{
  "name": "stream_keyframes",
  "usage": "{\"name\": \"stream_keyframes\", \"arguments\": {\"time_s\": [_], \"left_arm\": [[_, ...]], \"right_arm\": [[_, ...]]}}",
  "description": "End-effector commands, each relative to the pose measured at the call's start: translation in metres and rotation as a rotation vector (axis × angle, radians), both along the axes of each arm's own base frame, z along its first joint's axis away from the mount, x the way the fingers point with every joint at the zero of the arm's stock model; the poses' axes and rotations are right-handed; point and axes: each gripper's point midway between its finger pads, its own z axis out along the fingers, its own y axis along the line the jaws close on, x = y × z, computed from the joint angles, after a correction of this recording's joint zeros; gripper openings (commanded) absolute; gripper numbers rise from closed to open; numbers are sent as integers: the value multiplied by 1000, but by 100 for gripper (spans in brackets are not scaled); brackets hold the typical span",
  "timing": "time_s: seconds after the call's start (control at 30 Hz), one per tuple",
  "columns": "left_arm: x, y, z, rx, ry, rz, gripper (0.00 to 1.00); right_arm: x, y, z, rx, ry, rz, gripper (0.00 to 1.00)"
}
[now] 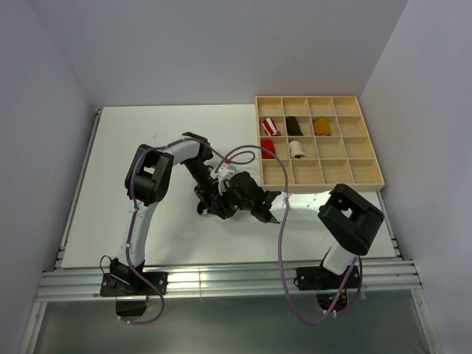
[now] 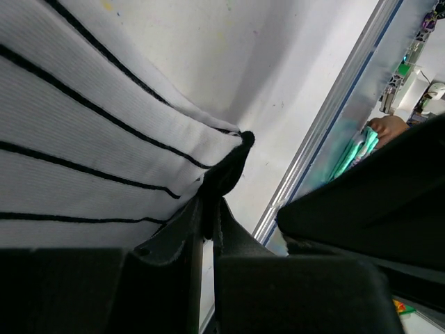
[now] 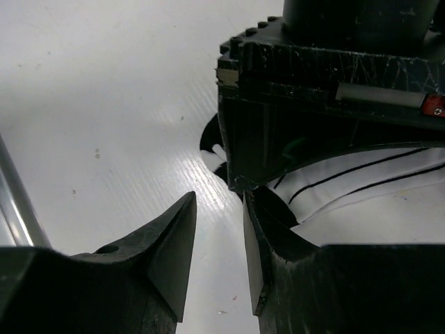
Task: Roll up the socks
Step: Roll the sock at the center of the board.
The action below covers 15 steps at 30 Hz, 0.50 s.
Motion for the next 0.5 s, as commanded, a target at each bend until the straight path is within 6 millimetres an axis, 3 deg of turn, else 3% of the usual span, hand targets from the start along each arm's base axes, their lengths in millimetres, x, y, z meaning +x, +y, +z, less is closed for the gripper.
{"name": "stream_keyframes", "arguments": {"time_s": [0.0,0.47], "left_arm": [[-6,3,8,-7,27,-4,0],[-9,4,9,-1,30,-6,0]], "right_arm": [[16,8,8,5,-78,-6,40],[20,4,-23,-84,-62,1,38]]}}
